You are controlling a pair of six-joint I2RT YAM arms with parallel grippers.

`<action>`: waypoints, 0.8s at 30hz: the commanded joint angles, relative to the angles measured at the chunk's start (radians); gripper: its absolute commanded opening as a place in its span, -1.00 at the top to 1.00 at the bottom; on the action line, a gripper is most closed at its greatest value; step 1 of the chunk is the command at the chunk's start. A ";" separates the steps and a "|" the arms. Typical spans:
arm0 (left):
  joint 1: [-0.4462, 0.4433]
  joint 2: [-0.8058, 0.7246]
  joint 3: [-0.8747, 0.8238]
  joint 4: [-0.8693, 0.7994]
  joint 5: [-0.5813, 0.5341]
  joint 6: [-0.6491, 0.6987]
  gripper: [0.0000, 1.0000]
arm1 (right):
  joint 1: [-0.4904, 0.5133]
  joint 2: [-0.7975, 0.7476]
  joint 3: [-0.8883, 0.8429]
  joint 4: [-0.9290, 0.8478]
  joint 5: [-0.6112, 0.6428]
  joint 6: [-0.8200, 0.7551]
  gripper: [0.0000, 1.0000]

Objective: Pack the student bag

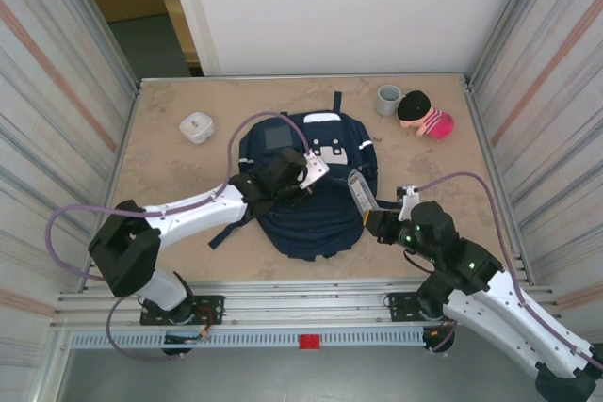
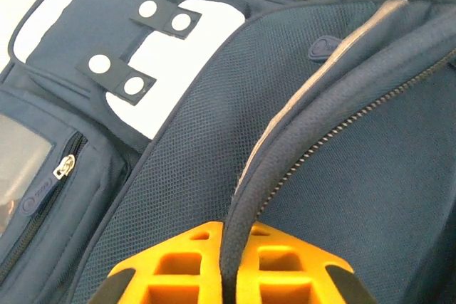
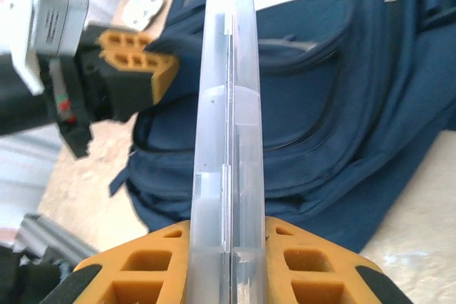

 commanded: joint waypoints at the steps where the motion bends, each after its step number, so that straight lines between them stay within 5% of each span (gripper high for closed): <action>1: 0.036 -0.033 0.069 0.008 0.008 -0.121 1.00 | -0.010 0.055 0.058 0.054 -0.209 -0.024 0.73; 8: 0.065 -0.062 0.150 0.014 0.123 -0.210 1.00 | -0.013 0.296 0.102 0.196 -0.420 -0.013 0.72; 16: 0.054 -0.100 0.178 -0.011 0.169 -0.257 1.00 | -0.023 0.583 0.118 0.524 -0.432 0.164 0.68; 24: 0.048 -0.135 0.156 0.005 0.185 -0.284 1.00 | -0.033 0.856 0.273 0.460 -0.499 0.160 0.67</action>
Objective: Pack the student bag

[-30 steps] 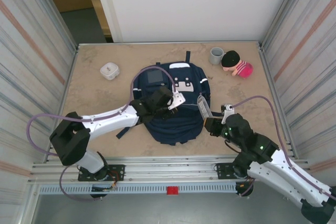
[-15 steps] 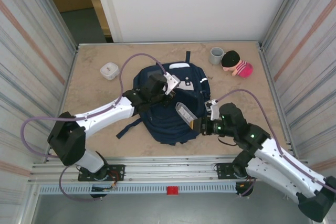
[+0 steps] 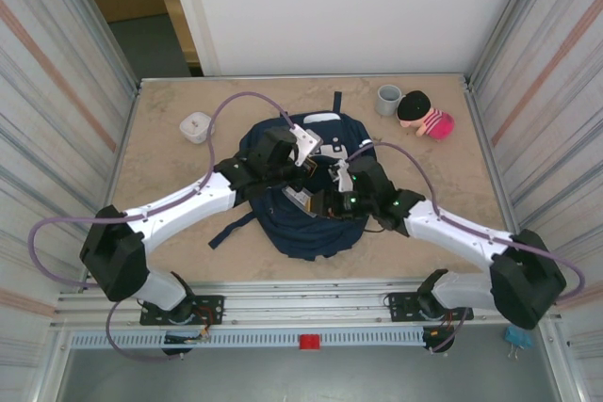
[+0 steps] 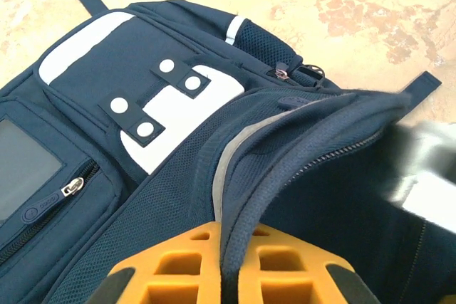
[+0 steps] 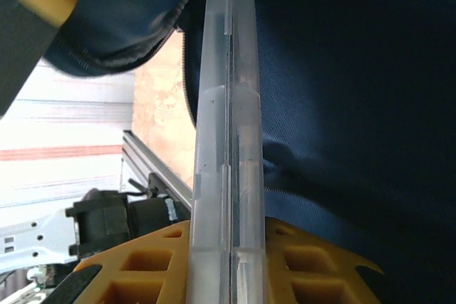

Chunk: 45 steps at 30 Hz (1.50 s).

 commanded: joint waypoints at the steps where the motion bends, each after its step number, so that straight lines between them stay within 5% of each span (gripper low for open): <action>1: -0.009 -0.085 0.030 0.076 0.028 -0.048 1.00 | -0.016 0.042 0.070 -0.042 0.000 -0.007 0.64; 4: -0.010 -0.086 0.012 0.084 0.024 -0.059 1.00 | -0.027 0.039 0.102 -0.157 0.097 -0.045 0.44; 8: -0.009 -0.084 -0.001 0.087 0.016 -0.071 1.00 | -0.034 -0.033 0.116 -0.315 0.269 -0.084 -0.12; 11: -0.009 -0.082 -0.006 0.093 0.008 -0.074 1.00 | -0.017 -0.127 0.117 -0.422 0.388 -0.111 -0.22; 18: 0.005 -0.072 -0.016 0.119 0.027 -0.116 1.00 | 0.193 -0.315 0.042 -0.376 0.573 -0.081 -0.07; 23: 0.014 -0.052 -0.004 0.122 0.053 -0.135 1.00 | 0.298 -0.225 0.027 -0.204 0.569 -0.076 0.12; 31: 0.021 -0.055 -0.001 0.135 0.075 -0.148 1.00 | 0.246 -0.073 0.032 -0.119 0.536 -0.054 0.20; 39: 0.023 -0.059 -0.006 0.133 0.076 -0.148 1.00 | 0.096 -0.103 -0.001 -0.124 0.567 -0.054 0.41; 45: 0.030 -0.055 -0.009 0.135 0.076 -0.150 1.00 | 0.040 -0.160 0.025 -0.193 0.551 -0.110 0.33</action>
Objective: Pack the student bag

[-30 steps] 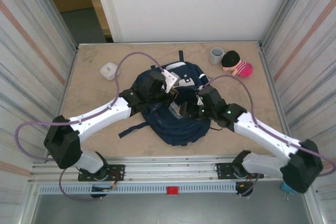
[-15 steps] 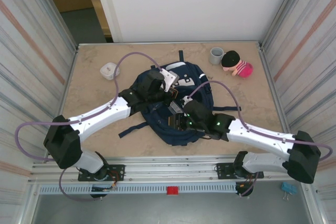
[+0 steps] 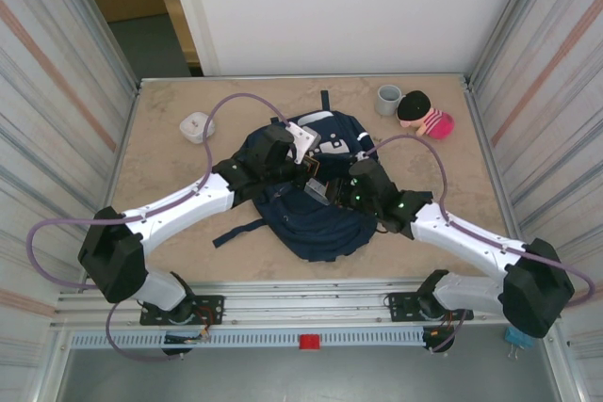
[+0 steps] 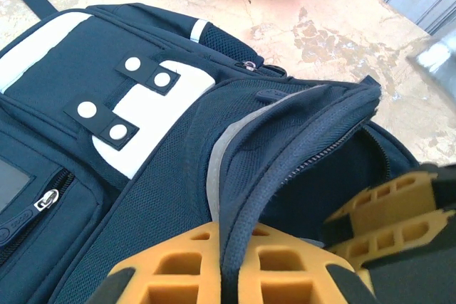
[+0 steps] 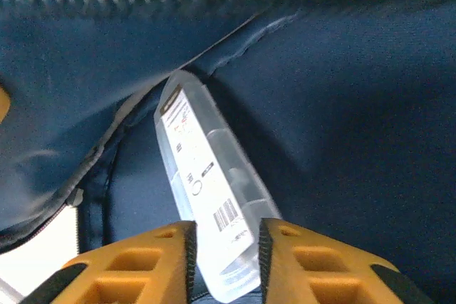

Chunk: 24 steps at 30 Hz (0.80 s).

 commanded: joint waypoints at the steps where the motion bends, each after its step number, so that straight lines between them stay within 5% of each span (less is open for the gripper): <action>1: 0.016 -0.045 0.009 0.086 0.014 -0.024 1.00 | 0.025 -0.071 0.016 -0.049 0.014 -0.045 0.29; 11: 0.022 -0.038 0.012 0.098 0.033 -0.039 1.00 | 0.217 -0.008 0.025 0.011 0.030 0.010 0.26; 24: 0.021 -0.043 0.007 0.094 0.053 -0.043 1.00 | 0.036 0.090 0.031 0.079 0.033 -0.006 0.32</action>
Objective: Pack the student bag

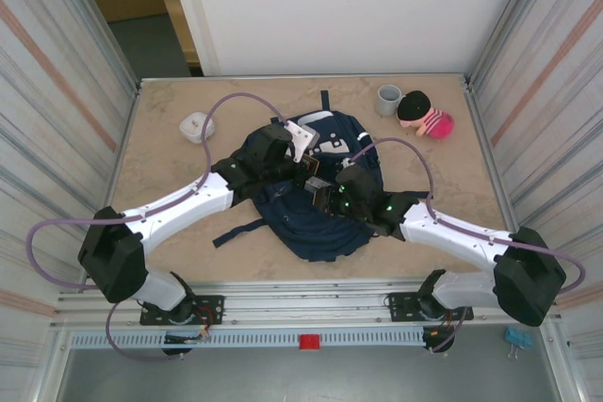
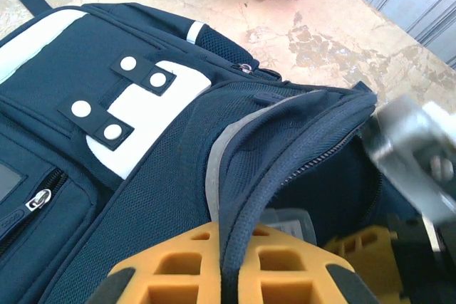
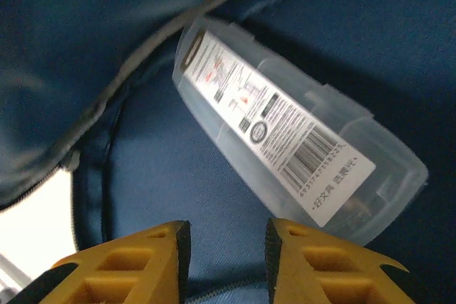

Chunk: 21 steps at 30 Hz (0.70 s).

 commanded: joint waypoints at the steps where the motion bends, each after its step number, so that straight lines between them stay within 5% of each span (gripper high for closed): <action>1: 0.011 -0.044 0.006 0.085 0.025 -0.018 1.00 | -0.047 0.015 0.029 0.036 0.033 -0.001 0.34; 14: 0.011 -0.025 -0.013 0.100 0.053 -0.042 1.00 | -0.112 0.099 0.021 0.271 0.011 -0.057 0.54; 21: 0.014 -0.022 -0.047 0.091 0.015 -0.010 0.98 | -0.083 -0.134 -0.035 0.133 -0.029 -0.105 0.17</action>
